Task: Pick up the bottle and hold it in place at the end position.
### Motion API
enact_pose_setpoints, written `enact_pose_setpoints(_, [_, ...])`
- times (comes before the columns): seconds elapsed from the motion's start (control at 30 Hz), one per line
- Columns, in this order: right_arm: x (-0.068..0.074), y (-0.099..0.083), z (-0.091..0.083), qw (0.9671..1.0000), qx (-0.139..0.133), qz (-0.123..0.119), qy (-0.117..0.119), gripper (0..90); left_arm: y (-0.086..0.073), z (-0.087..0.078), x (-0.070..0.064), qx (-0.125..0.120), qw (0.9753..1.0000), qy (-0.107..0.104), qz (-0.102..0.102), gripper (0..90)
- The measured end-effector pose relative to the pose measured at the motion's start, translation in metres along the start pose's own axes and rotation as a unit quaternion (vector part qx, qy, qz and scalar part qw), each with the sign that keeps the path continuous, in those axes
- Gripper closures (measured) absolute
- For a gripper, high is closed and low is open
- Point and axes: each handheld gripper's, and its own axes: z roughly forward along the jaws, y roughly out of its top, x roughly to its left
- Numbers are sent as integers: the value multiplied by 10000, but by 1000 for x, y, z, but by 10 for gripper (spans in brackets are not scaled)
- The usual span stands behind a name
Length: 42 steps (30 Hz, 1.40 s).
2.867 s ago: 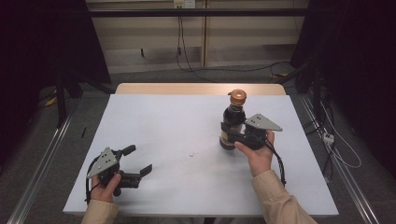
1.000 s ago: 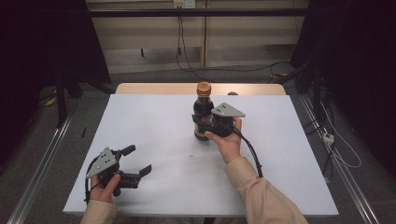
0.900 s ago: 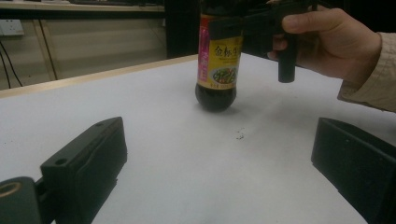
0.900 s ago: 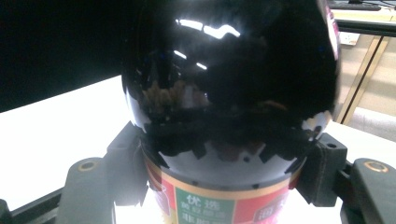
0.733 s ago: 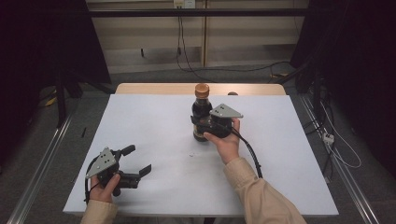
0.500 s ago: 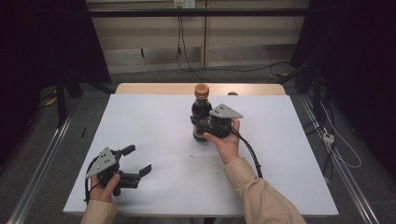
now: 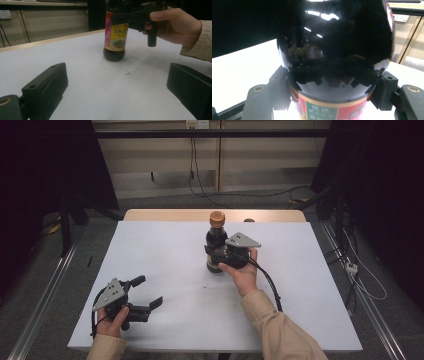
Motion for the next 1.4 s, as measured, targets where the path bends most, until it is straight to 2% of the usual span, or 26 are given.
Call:
enact_pose_setpoints(0.27, [-8,-1,-2,9996,-30,-9,276,303,-1,1,-1,11,10000,-12,-14,34])
enact_pose_setpoints(0.4, [-7,-1,-1,9995,-24,-37,315,301,-1,1,-1,26,10000,3,-25,34])
enact_pose_setpoints(0.73, [-7,-1,-1,9996,35,-22,275,300,-1,3,-3,53,10000,-8,-20,34])
enact_pose_setpoints(0.77, [-7,0,-2,9996,70,50,264,300,-1,3,-3,50,10000,-13,-42,34])
enact_pose_setpoints(0.87, [-6,0,-2,9996,88,9,250,299,-1,4,-4,67,10000,-20,-6,34])
enact_pose_setpoints(0.97, [-7,-1,-2,9994,68,100,320,300,-1,5,-3,96,10000,-25,-11,34])
enact_pose_setpoints(1.13, [-3,0,-2,9998,116,112,149,302,0,9,-4,54,10000,9,-67,42])
enact_pose_setpoints(1.27, [-3,0,-2,9997,122,105,161,304,3,13,-6,26,9999,20,-116,50])
enact_pose_setpoints(1.4, [-3,-1,-2,9998,110,99,162,304,8,19,-6,123,9998,80,-160,51])
